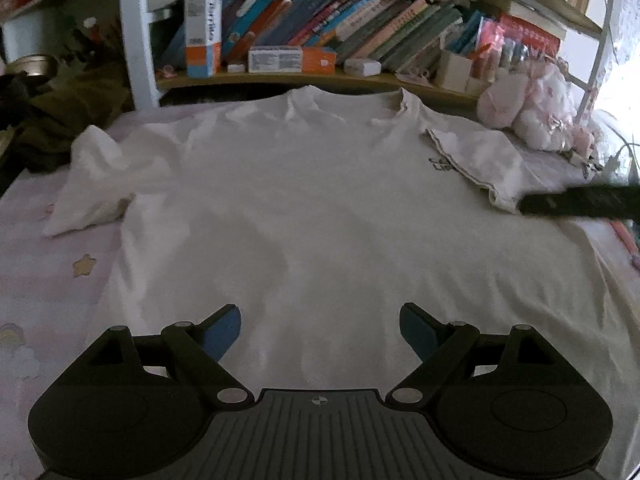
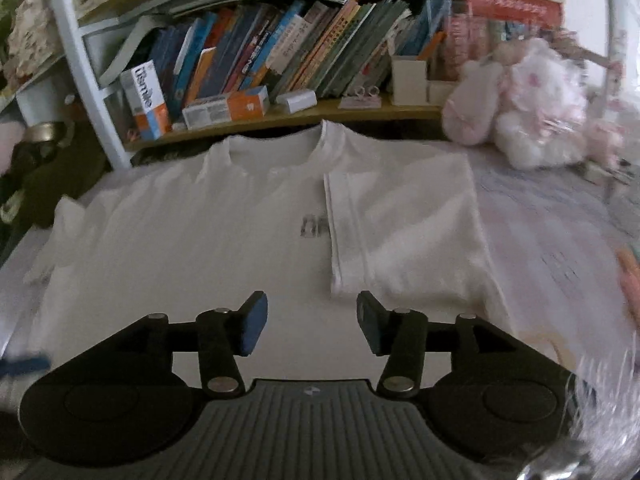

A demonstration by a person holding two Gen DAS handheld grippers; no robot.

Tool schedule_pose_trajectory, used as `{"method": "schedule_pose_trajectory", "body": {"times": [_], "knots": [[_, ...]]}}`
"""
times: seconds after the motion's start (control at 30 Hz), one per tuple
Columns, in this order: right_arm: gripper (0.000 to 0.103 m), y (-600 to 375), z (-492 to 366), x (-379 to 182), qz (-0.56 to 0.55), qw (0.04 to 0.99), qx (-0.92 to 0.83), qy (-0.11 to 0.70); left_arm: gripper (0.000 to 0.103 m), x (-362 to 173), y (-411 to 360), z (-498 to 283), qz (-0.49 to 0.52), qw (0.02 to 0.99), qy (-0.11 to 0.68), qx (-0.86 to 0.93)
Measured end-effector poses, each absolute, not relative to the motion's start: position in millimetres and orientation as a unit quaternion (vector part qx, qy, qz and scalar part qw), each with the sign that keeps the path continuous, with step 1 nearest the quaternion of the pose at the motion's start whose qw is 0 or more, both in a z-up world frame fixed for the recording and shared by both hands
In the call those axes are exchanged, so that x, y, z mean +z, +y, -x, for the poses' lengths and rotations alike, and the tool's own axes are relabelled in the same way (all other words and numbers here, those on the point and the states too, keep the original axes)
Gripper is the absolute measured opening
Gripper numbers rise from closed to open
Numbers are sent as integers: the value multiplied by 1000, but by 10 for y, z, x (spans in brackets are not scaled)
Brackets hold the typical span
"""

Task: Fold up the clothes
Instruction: 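Press the folded edge flat with the right gripper and release, then raise the right gripper away from the folded side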

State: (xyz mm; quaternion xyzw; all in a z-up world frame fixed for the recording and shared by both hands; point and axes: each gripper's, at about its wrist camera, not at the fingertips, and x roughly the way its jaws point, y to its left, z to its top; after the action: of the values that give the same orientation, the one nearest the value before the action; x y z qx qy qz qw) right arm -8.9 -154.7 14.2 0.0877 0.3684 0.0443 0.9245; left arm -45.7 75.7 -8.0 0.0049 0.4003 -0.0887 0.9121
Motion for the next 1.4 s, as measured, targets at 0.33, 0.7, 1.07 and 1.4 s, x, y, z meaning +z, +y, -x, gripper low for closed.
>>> {"method": "schedule_pose_trajectory", "body": {"times": [0.33, 0.7, 1.07, 1.4], "knots": [[78, -1302, 1118, 235, -116, 921, -41, 369, 89, -28, 705, 497, -35, 909, 390, -146], [81, -1209, 1559, 340, -124, 924, -109, 345, 89, -21, 665, 604, -61, 901, 389, -180], [84, -1070, 1847, 413, -92, 935, -115, 322, 89, 8, 534, 525, -68, 894, 409, -169], [89, -1206, 1819, 427, -85, 941, -83, 318, 89, 78, 470, 634, -58, 908, 393, -136]]}}
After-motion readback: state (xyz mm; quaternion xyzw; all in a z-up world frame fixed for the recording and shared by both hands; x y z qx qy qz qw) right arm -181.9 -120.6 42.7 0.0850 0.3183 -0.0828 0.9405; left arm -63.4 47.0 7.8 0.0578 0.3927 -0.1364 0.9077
